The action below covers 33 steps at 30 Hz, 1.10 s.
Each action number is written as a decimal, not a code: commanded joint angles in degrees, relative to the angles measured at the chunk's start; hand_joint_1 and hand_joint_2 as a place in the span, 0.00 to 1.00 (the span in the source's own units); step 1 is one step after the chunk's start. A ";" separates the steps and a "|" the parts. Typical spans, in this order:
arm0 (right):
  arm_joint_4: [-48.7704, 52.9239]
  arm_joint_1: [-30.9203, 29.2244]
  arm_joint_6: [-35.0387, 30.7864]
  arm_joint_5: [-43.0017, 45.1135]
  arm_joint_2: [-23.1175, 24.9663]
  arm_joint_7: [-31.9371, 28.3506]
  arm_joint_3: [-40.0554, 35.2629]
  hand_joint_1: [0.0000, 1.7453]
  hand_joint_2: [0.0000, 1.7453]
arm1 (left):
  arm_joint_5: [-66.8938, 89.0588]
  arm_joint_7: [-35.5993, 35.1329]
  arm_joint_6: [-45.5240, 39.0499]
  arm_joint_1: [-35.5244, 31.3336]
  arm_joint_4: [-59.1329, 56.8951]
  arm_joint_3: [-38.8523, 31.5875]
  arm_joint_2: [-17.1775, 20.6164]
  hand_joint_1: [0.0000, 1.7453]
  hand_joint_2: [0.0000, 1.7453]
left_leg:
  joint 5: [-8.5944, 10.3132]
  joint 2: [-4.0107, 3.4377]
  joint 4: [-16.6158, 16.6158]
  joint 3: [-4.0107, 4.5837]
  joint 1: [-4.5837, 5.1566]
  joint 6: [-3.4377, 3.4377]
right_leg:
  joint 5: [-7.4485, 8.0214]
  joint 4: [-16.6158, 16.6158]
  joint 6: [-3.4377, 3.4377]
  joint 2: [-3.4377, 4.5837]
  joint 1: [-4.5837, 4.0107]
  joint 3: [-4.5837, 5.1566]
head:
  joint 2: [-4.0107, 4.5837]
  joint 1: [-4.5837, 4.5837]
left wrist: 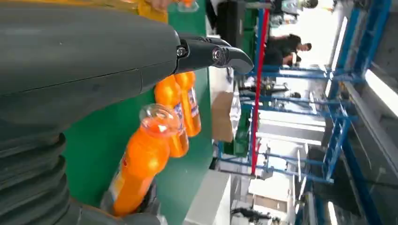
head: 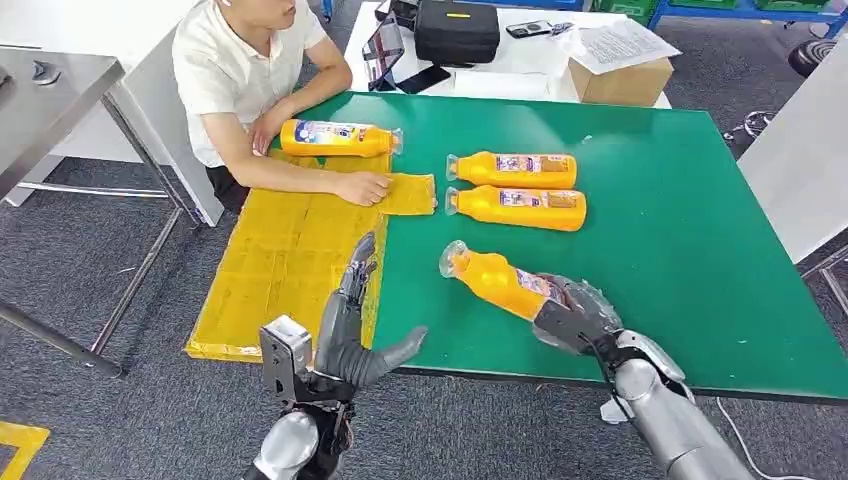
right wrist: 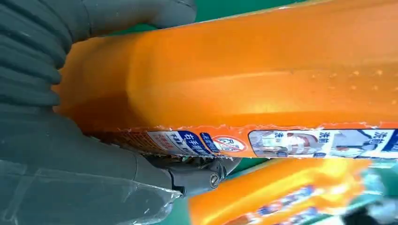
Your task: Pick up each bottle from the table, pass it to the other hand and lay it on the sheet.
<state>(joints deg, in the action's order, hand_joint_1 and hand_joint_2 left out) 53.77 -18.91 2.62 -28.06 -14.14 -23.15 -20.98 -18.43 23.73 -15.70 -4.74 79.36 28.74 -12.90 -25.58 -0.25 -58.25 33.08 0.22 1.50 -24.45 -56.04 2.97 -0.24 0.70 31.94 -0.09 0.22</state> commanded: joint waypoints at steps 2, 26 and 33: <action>9.80 4.89 0.54 6.85 8.28 -2.06 -0.94 1.00 1.00 | -13.74 -5.16 -0.08 -3.98 -12.13 -2.04 0.15 0.00 1.00 | 0.08 -0.07 0.11 0.07 -0.08 -0.13 | 0.10 0.05 -0.17 0.11 -0.08 0.06 | 0.00 0.04; -1.40 -1.98 -0.27 14.39 20.03 -5.72 -18.00 1.00 1.00 | -19.15 -5.49 3.92 -8.42 -12.11 4.78 2.24 0.00 1.00 | 0.18 -0.05 0.02 0.99 -0.07 -0.10 | 0.08 -0.11 -0.20 0.06 -0.06 0.83 | 0.00 0.02; -1.30 0.42 -1.29 13.28 20.35 -6.64 -21.82 1.00 1.00 | -18.57 -3.52 -0.67 -8.24 -12.05 3.26 0.61 0.00 1.00 | 0.21 0.21 0.01 1.07 -0.08 -0.06 | 0.04 -0.08 -0.16 -0.21 -0.07 0.86 | 0.00 -0.06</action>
<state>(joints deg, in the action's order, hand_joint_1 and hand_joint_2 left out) 58.73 -18.06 1.35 -14.14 5.20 -29.38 -35.10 -36.35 20.35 -15.86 -10.02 68.37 31.67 -11.52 -25.33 -0.07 -58.26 34.26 0.19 1.52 -24.38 -56.16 2.89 -0.44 0.68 32.94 -0.09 0.15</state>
